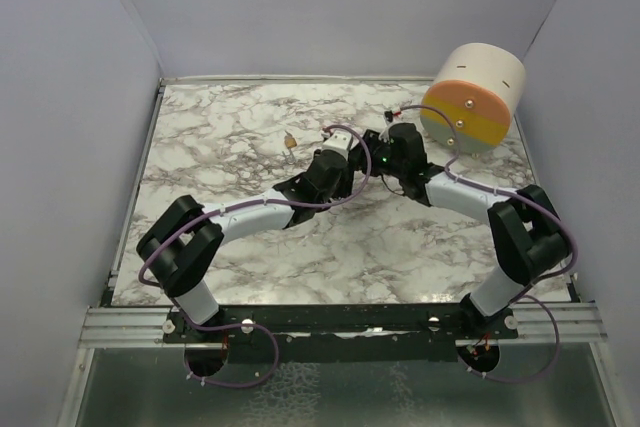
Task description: Unlock with the key
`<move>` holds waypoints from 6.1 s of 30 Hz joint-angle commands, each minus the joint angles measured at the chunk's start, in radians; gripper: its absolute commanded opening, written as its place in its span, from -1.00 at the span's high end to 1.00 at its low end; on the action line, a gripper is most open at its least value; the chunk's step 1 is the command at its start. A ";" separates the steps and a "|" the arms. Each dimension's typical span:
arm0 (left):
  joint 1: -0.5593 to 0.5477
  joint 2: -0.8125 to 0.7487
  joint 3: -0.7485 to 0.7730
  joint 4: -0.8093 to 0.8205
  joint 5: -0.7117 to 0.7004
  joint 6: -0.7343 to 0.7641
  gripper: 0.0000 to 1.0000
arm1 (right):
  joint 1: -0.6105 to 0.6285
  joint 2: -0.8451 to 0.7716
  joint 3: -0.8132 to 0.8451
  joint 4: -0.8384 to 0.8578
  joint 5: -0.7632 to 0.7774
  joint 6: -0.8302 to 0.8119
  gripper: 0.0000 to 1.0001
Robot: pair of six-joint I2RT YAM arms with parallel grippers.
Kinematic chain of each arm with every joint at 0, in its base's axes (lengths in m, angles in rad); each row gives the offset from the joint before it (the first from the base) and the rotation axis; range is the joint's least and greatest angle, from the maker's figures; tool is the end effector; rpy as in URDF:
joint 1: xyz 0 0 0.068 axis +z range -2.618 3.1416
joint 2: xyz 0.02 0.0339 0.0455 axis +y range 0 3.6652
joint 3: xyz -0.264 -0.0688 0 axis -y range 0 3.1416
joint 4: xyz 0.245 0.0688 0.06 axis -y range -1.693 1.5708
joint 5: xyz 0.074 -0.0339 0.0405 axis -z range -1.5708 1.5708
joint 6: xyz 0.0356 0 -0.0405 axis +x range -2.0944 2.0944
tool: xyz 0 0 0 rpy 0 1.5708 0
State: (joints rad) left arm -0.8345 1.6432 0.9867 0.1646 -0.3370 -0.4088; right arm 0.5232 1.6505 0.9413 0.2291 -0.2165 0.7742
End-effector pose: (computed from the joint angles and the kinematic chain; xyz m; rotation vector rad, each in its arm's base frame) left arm 0.2536 -0.2623 0.2240 0.2289 2.0475 -0.4312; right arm 0.3102 0.1877 0.2124 0.1312 2.1970 0.9952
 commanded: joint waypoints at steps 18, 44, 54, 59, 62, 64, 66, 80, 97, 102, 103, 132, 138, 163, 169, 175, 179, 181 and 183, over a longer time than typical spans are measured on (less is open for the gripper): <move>0.074 -0.001 0.155 -0.011 -0.053 -0.170 1.00 | -0.016 -0.105 -0.041 -0.201 0.091 -0.188 -0.15; 0.092 0.042 0.196 -0.041 0.001 -0.220 1.00 | -0.014 -0.099 0.010 -0.236 0.006 -0.200 -0.15; 0.120 0.042 0.161 -0.022 0.031 -0.235 1.00 | -0.016 -0.139 -0.009 -0.197 -0.075 -0.187 -0.15; 0.123 0.033 0.149 -0.009 0.047 -0.241 1.00 | -0.015 -0.125 -0.009 -0.173 -0.089 -0.179 -0.15; 0.122 0.022 0.141 -0.003 0.062 -0.245 1.00 | -0.015 -0.107 -0.011 -0.144 -0.108 -0.163 -0.15; 0.122 0.012 0.133 0.003 0.067 -0.247 1.00 | -0.015 -0.090 -0.015 -0.122 -0.124 -0.144 -0.15; 0.121 -0.003 0.125 0.008 0.070 -0.246 1.00 | -0.015 -0.074 -0.012 -0.112 -0.133 -0.136 -0.15; 0.122 -0.114 0.083 0.012 0.118 -0.280 1.00 | -0.037 0.013 -0.008 -0.041 -0.142 -0.091 -0.14; 0.123 -0.143 0.065 0.021 0.134 -0.300 1.00 | -0.079 0.013 -0.011 -0.034 -0.176 -0.084 -0.14; 0.123 -0.128 0.077 0.029 0.158 -0.306 1.00 | -0.079 0.032 0.005 -0.032 -0.204 -0.088 -0.14; 0.123 -0.125 0.080 0.028 0.159 -0.307 1.00 | -0.079 0.034 0.008 -0.030 -0.212 -0.086 -0.14; 0.163 -0.012 0.163 -0.368 -0.222 -0.321 1.00 | -0.159 -0.077 -0.032 -0.189 -0.007 -0.134 -0.13; 0.163 0.084 0.237 -0.516 -0.287 -0.379 1.00 | -0.158 -0.087 -0.030 -0.189 -0.014 -0.134 -0.13; 0.163 0.328 0.362 -0.539 -0.063 -0.335 1.00 | -0.158 -0.151 -0.063 -0.200 -0.005 -0.166 -0.13; 0.175 0.333 0.362 -0.518 0.015 -0.293 0.67 | -0.160 -0.155 -0.070 -0.197 -0.006 -0.167 -0.13; 0.199 0.339 0.363 -0.514 0.106 -0.290 -0.86 | -0.159 -0.157 -0.070 -0.196 -0.004 -0.169 -0.13; 0.207 0.308 0.363 -0.515 0.073 -0.292 -0.98 | -0.158 -0.157 -0.072 -0.196 -0.004 -0.176 -0.14; 0.209 0.270 0.363 -0.517 0.023 -0.283 -0.98 | -0.158 -0.163 -0.078 -0.189 -0.004 -0.184 -0.16; 0.211 0.211 0.362 -0.513 -0.049 -0.275 -0.98 | -0.158 -0.174 -0.093 -0.171 0.014 -0.187 -0.26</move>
State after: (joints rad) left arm -0.6323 1.9644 1.3338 -0.3538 -0.2867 -0.7010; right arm 0.3607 1.5162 0.8768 0.0376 -0.2474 0.6136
